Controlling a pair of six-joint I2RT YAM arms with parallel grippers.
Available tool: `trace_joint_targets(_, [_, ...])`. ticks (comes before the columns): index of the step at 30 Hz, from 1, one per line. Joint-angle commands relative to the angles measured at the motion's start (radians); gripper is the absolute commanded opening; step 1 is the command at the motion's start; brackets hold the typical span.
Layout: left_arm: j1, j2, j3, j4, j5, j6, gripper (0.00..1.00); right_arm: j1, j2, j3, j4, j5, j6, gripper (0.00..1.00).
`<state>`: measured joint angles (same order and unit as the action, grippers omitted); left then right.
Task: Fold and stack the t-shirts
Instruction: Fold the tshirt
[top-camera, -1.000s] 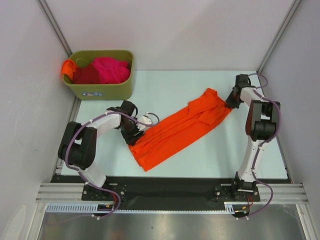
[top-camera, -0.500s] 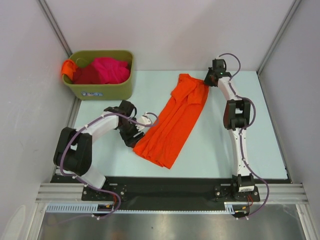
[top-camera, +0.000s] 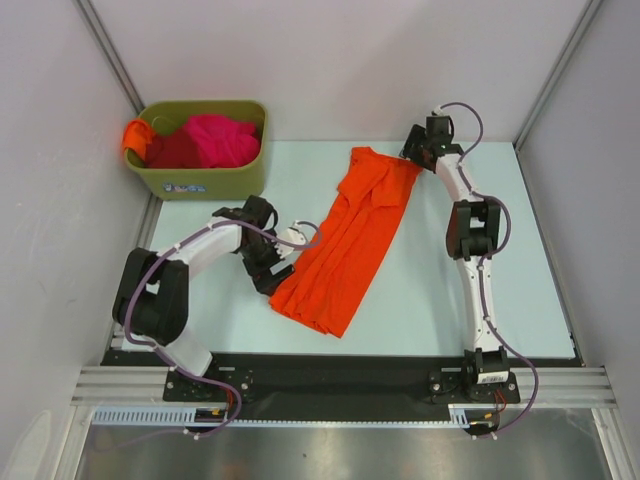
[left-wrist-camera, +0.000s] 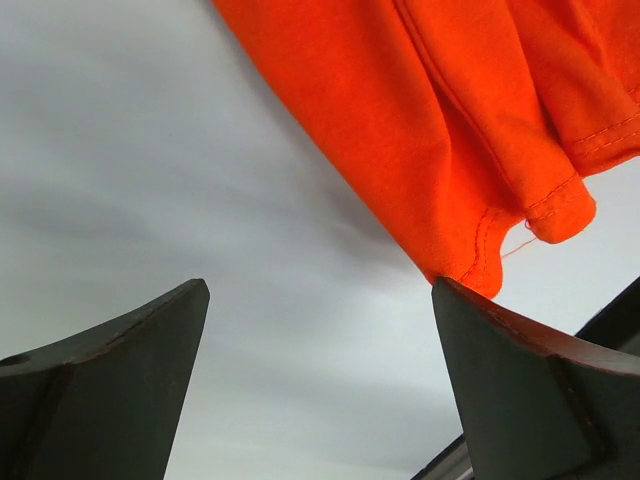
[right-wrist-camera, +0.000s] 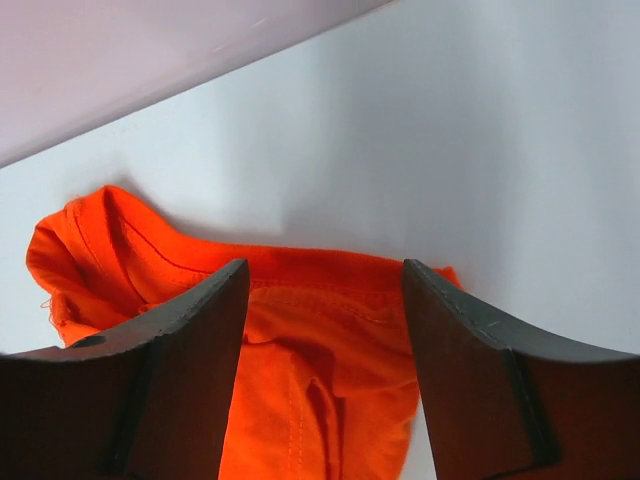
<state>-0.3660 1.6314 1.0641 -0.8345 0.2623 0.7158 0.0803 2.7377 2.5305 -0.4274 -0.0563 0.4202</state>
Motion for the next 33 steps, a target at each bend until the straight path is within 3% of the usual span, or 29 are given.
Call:
trace_joint_targets(1, [-0.017, -0.024, 0.010, -0.015, 0.041, 0.001, 1.00, -0.014, -0.125, 0.019, 0.021, 0.021, -0.026, 0.68])
trace_joint_targets(7, [-0.017, -0.067, -0.004, -0.064, 0.042, 0.013, 1.00, -0.036, -0.237, -0.108, 0.036, 0.042, -0.021, 0.70])
trace_joint_targets(11, [-0.017, -0.074, -0.044, -0.043, 0.009, 0.007, 1.00, -0.051, -0.230, -0.124, -0.025, 0.047, 0.026, 0.69])
trace_joint_targets(15, [-0.016, -0.093, -0.033, -0.017, -0.028, -0.003, 1.00, -0.051, -0.257, -0.224, -0.086, 0.084, 0.090, 0.59])
trace_joint_targets(19, [-0.016, -0.085, -0.044, -0.003, -0.037, -0.003, 1.00, -0.056, -0.289, -0.389, -0.027, 0.066, 0.198, 0.50])
trace_joint_targets(24, [-0.019, -0.079, -0.055, 0.012, -0.028, -0.022, 1.00, -0.057, -0.208, -0.375, -0.001, -0.061, 0.288, 0.47])
trace_joint_targets(25, [-0.019, -0.082, -0.059, 0.015, -0.023, -0.026, 1.00, -0.056, -0.191, -0.345, 0.001, -0.080, 0.310, 0.45])
trace_joint_targets(29, [-0.025, -0.090, -0.073, 0.028, -0.026, -0.036, 1.00, -0.043, -0.116, -0.236, -0.013, -0.083, 0.334, 0.17])
trace_joint_targets(33, [-0.048, -0.084, -0.087, 0.040, -0.024, -0.049, 1.00, -0.034, -0.041, -0.138, 0.051, -0.112, 0.380, 0.01])
